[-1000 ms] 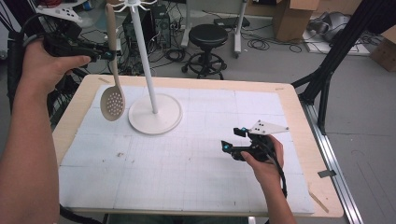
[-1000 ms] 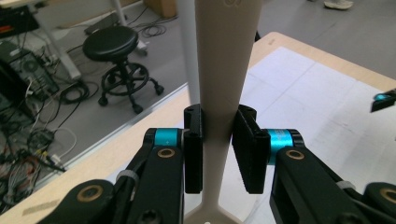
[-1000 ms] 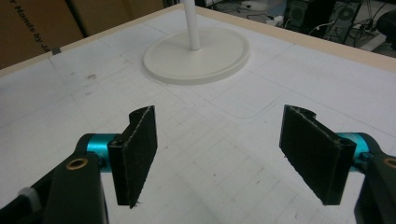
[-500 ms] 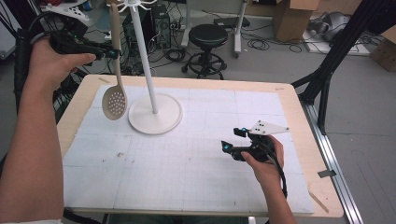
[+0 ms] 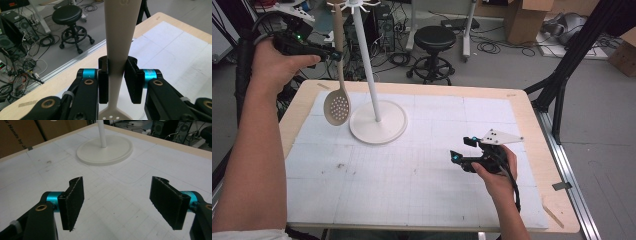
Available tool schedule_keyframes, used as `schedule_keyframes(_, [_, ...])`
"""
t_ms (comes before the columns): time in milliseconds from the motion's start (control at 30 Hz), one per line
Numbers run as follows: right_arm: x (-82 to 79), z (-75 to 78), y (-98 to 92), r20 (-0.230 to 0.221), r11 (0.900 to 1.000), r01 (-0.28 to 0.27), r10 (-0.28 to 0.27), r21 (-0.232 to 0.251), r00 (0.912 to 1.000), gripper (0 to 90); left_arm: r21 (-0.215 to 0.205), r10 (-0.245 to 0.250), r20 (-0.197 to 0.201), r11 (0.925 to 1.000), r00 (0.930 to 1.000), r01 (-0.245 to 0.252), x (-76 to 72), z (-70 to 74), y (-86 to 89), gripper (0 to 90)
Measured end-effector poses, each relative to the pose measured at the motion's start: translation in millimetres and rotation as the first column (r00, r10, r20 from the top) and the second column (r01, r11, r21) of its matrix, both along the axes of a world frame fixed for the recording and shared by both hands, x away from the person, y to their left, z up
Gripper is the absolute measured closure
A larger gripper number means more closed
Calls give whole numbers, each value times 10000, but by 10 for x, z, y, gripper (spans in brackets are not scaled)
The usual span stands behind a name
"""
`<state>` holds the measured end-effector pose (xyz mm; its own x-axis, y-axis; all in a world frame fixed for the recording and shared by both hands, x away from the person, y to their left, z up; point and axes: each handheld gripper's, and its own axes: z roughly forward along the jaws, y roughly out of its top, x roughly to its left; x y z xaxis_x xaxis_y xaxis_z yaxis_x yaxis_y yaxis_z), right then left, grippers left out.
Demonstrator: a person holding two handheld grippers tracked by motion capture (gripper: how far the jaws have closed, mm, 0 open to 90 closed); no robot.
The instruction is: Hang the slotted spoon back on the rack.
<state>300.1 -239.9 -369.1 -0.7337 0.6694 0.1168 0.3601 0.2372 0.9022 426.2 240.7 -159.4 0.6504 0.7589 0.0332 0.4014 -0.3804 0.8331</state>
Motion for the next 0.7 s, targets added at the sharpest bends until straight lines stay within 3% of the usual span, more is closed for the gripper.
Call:
schedule_keyframes(367, [0,-7,5,-50,10000,-5,5,-34,10000,273,138,-25,20,9999,10000,25,73,-71,-65,741])
schedule_keyframes(467, [-1,-8,8,-5,10000,-25,25,-39,10000,273,202,185,66,9996,9998,-187,71,-72,-85,734])
schedule_keyframes(600, [-6,-2,1,-11,10000,-12,12,-34,10000,273,11,627,241,9980,9977,-627,44,-37,-75,617])
schedule_keyframes(700, [-8,2,-2,-11,10000,-18,18,-14,10000,273,3,346,187,9994,9992,-347,7,-30,-53,599])
